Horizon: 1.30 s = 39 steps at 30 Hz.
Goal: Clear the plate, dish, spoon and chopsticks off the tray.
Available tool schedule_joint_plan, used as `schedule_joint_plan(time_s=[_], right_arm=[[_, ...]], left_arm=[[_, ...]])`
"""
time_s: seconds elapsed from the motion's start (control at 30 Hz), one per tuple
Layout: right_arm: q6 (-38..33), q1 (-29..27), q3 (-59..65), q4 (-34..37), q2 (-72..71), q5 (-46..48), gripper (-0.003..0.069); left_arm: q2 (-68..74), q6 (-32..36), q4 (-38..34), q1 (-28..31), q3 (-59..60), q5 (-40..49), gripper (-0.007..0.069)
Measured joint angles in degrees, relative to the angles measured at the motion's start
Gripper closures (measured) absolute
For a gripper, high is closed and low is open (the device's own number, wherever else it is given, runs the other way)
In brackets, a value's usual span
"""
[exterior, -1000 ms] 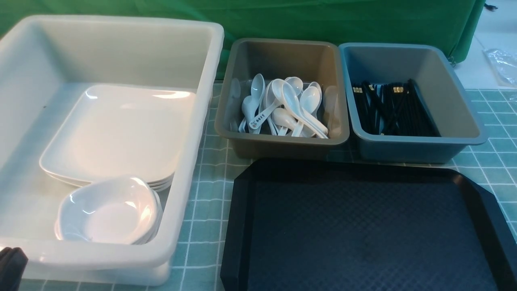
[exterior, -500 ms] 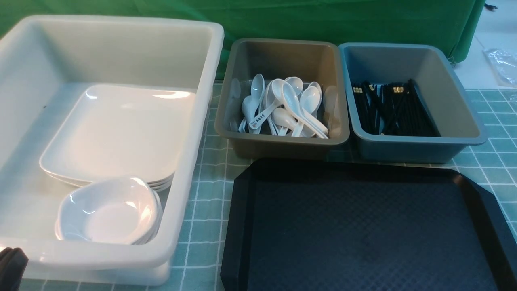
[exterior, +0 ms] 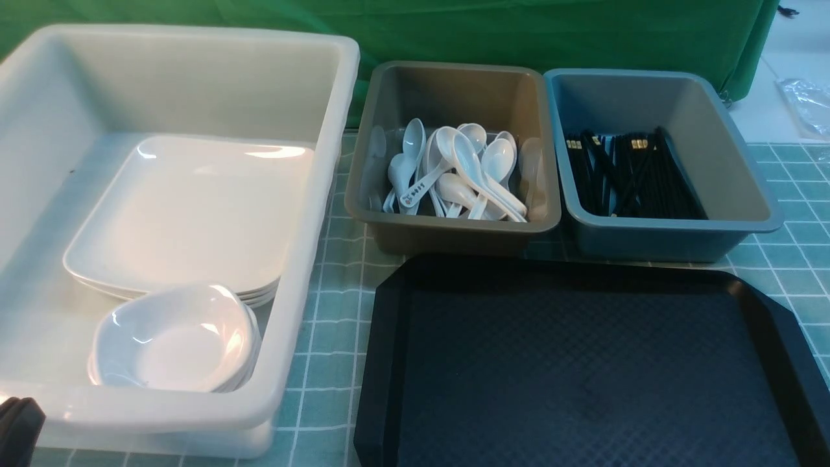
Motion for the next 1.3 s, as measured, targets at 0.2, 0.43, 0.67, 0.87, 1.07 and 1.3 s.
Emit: schedule_joint_plan(time_s=[0.2, 0.43, 0.67, 0.87, 1.07, 1.3], right_arm=[[-7.31, 0.00, 1.95, 0.00, -1.08, 8.03, 0.0420], [-13.43, -0.05, 16.59, -0.44, -2.46, 10.26, 0.0420], [-1.15, -0.51, 25.30, -3.43, -5.35, 17.47, 0.0419], [4.84, -0.51, 25.30, -4.72, -5.35, 17.66, 0.0419], [5.24, -0.51, 25.30, -4.90, -5.35, 17.66, 0.0419], [5.12, -0.51, 25.30, -4.93, -5.35, 17.66, 0.0419]], left_arm=[[0.00, 0.00, 0.00, 0.00, 0.00, 0.00, 0.0612], [0.00, 0.00, 0.00, 0.00, 0.00, 0.00, 0.0612], [-0.08, 0.04, 0.00, 0.04, 0.00, 0.00, 0.0612], [-0.08, 0.04, 0.00, 0.11, 0.00, 0.05, 0.0612], [-0.08, 0.04, 0.00, 0.11, 0.00, 0.05, 0.0612], [-0.08, 0.04, 0.00, 0.11, 0.00, 0.05, 0.0610]])
